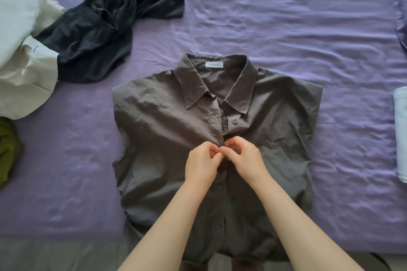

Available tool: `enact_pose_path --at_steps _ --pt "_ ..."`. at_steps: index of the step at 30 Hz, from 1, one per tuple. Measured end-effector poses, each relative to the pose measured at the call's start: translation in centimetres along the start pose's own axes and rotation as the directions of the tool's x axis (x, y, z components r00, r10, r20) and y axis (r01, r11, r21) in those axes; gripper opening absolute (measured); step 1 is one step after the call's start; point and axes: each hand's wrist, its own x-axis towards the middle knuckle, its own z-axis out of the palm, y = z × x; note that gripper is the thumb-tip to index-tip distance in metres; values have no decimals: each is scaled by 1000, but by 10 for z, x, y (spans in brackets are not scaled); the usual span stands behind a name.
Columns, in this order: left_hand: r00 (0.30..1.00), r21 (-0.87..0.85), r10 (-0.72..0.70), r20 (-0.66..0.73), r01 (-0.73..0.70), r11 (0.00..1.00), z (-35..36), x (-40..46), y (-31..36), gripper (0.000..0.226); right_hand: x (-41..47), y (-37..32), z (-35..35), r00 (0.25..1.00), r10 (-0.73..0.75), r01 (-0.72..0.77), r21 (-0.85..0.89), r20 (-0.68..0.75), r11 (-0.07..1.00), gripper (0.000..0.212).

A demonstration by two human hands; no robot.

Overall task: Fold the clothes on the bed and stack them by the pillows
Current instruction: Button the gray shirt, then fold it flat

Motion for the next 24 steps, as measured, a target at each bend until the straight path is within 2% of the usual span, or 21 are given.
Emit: enact_pose_path --at_steps 2,5,14,19,22,24 --pt "999 -81 -41 -15 39 996 -1 -2 -2 5 -2 0 -1 1000 -11 11 10 -3 1000 4" --pt "995 -190 -88 39 94 977 -6 -1 -1 7 -3 0 2 1000 -13 13 7 -19 1000 4" --pt "987 -287 -145 63 157 945 -11 5 4 5 -4 -1 10 999 -44 42 -63 -31 997 9" --pt "963 -385 -201 179 256 887 -20 8 7 4 -8 0 9 999 -50 49 -77 0 996 14" --pt "950 -383 -198 243 282 880 -23 9 8 6 -5 -2 8 996 -69 76 -157 47 985 12" --pt "950 -355 -168 262 257 899 -25 11 8 7 -4 -3 6 997 -70 74 -176 30 982 12"
